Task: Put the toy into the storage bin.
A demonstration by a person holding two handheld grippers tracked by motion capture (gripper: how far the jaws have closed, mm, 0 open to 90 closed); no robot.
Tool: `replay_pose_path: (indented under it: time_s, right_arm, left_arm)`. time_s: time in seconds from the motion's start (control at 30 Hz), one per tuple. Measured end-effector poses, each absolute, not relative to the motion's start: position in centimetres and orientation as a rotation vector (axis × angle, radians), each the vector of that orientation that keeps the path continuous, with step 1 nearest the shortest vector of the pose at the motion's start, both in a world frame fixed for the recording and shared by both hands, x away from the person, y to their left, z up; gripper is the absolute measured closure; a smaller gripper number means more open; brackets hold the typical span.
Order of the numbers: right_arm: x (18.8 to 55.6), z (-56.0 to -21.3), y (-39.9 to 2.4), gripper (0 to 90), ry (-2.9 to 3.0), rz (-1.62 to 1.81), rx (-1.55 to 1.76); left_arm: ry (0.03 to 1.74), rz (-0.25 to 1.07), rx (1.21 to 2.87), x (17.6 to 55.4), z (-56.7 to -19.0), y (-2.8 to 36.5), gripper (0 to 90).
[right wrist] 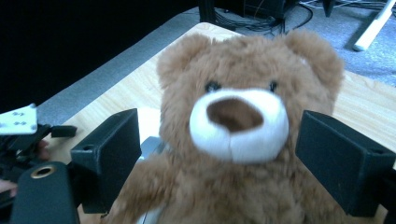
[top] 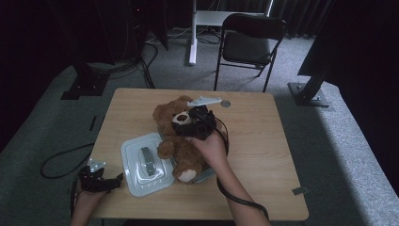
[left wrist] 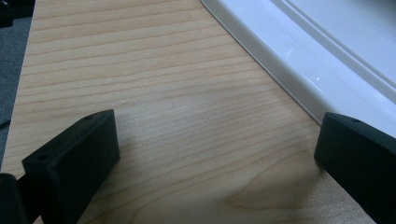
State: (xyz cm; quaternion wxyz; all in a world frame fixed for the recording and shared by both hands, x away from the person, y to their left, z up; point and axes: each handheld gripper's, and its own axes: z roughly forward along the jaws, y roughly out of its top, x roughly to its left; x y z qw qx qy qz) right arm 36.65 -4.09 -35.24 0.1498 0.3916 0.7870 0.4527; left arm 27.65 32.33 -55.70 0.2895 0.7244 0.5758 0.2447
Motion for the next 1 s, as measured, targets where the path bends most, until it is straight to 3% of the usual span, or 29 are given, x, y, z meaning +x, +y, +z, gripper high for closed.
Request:
replay_pose_path:
  time_s: [0.47, 1.0]
  right_arm:
    - [41.4, -36.2, -0.7, 11.6, 2.293, 1.161, 1.205]
    - [42.0, -39.4, -1.1, 16.8, 2.382, 1.055, 1.226]
  left_arm:
    - [1.531, 0.651, 1.938, 27.6, -55.7, 32.4, 0.6]
    - [1.532, 0.650, 1.933, 27.6, -55.7, 32.3, 0.6]
